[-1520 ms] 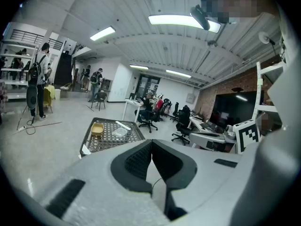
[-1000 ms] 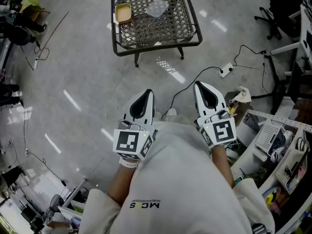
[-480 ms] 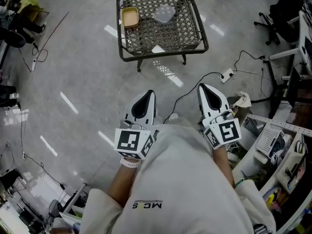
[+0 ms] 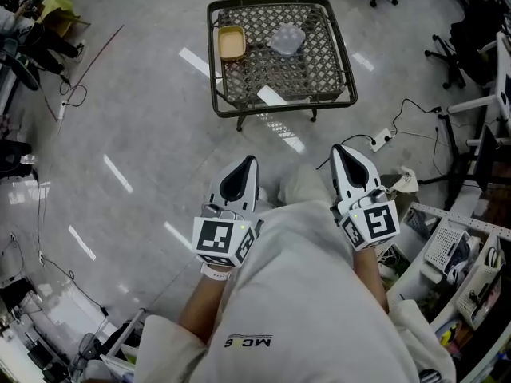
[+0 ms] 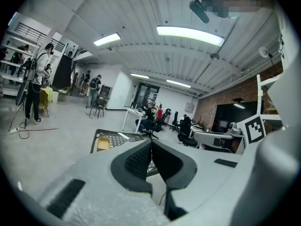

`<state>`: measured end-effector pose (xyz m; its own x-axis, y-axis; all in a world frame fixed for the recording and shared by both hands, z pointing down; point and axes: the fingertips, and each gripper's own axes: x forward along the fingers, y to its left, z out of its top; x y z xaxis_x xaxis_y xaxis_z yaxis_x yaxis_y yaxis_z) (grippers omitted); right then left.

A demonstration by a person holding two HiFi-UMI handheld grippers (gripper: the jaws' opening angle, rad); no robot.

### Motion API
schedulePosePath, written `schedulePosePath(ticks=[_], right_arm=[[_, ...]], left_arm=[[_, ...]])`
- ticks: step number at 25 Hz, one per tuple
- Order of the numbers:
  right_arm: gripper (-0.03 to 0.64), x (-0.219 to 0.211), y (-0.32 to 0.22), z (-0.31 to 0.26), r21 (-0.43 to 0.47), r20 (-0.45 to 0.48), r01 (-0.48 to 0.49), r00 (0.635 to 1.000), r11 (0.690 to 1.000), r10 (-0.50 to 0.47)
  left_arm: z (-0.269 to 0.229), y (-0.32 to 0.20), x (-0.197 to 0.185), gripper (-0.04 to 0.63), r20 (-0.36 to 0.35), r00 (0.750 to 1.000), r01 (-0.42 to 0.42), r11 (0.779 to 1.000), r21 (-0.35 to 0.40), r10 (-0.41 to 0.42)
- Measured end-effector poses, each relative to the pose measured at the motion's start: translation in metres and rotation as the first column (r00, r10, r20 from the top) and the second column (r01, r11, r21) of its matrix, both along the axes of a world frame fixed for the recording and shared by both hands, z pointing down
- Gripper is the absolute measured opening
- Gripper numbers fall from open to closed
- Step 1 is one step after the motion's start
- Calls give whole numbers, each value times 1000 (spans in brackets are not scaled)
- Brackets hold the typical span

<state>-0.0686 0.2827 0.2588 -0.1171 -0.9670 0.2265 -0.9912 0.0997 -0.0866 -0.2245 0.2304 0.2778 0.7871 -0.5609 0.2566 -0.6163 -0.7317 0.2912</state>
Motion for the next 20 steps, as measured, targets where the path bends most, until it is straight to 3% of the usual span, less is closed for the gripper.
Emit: schedulePosePath(ticks=[4,9,20], right_arm=[[15,23,-26,13,-11,21,38,999,999,-37],[17,62,-104,26,-26,11,119,993,993,-118],[17,179,-257,10,17,25,249,968,968,-249]], left_arm=[[2,-16,20,26,5,1000,20,1000,-3,-20],[12,-81,54,26,21,997,73,997,-23,-73],[-1,-210,175,26,55,980,195,981,-19,-193]])
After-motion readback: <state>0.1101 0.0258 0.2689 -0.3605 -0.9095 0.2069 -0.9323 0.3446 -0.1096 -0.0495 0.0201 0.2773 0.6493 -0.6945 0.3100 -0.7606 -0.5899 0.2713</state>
